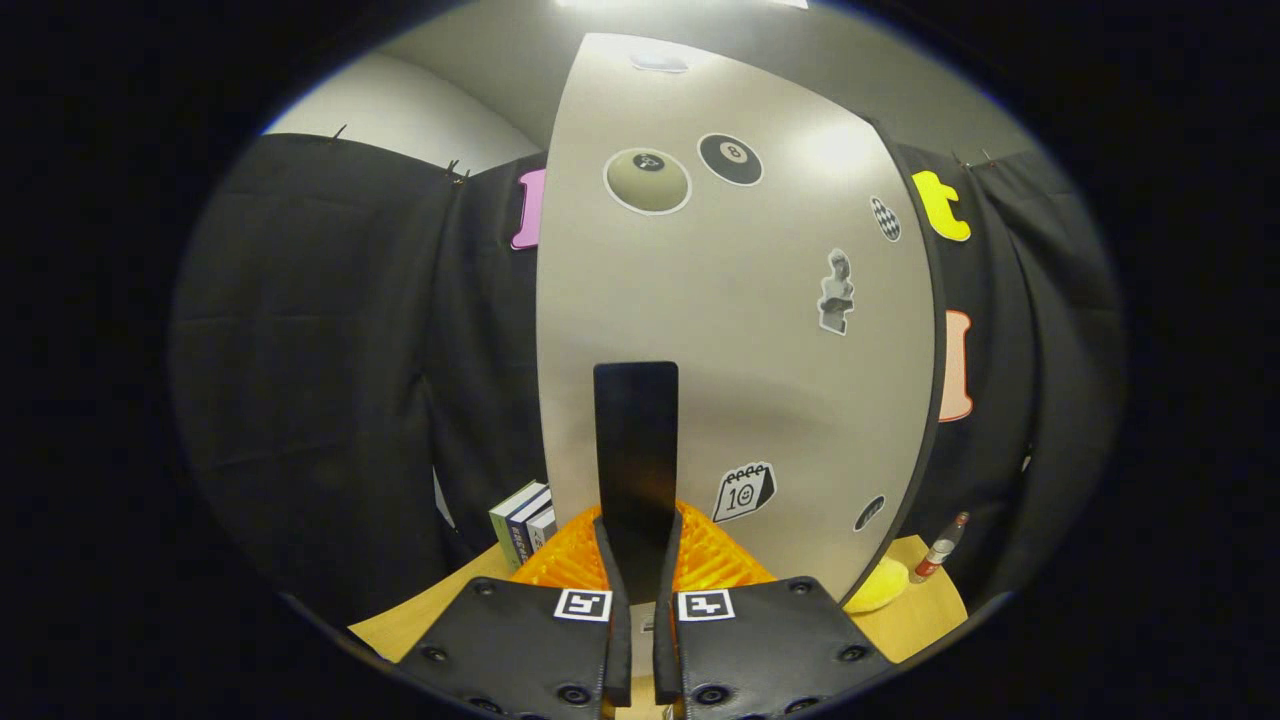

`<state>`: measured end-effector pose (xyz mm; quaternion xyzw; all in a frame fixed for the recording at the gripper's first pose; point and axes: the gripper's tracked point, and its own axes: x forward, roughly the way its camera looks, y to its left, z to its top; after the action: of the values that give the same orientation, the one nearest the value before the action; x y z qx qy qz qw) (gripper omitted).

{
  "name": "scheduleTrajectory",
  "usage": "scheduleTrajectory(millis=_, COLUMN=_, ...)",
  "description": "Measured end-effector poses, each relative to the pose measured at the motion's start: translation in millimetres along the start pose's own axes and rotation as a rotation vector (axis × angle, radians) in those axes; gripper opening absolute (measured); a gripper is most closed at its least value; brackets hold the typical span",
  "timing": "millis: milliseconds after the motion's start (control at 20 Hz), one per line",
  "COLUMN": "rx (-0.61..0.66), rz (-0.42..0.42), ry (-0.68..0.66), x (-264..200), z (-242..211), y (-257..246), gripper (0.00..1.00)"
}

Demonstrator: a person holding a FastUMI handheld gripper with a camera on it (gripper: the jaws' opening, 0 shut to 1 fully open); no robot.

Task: Open the shoe cabinet door, grab the shoes and put them into the shoe cabinet, then close the shoe cabinet door.

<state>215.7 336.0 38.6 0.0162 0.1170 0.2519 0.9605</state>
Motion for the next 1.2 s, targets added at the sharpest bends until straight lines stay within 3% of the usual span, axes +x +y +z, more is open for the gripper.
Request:
scheduleTrajectory(millis=500, rx=0.018, rz=-0.026, ry=0.025, x=-53.4, z=-6.8, y=-34.1, gripper=0.10)
scheduleTrajectory(millis=1200, rx=0.019, rz=-0.177, ry=0.020, x=-115.4, z=-15.4, y=-109.6, gripper=0.09)
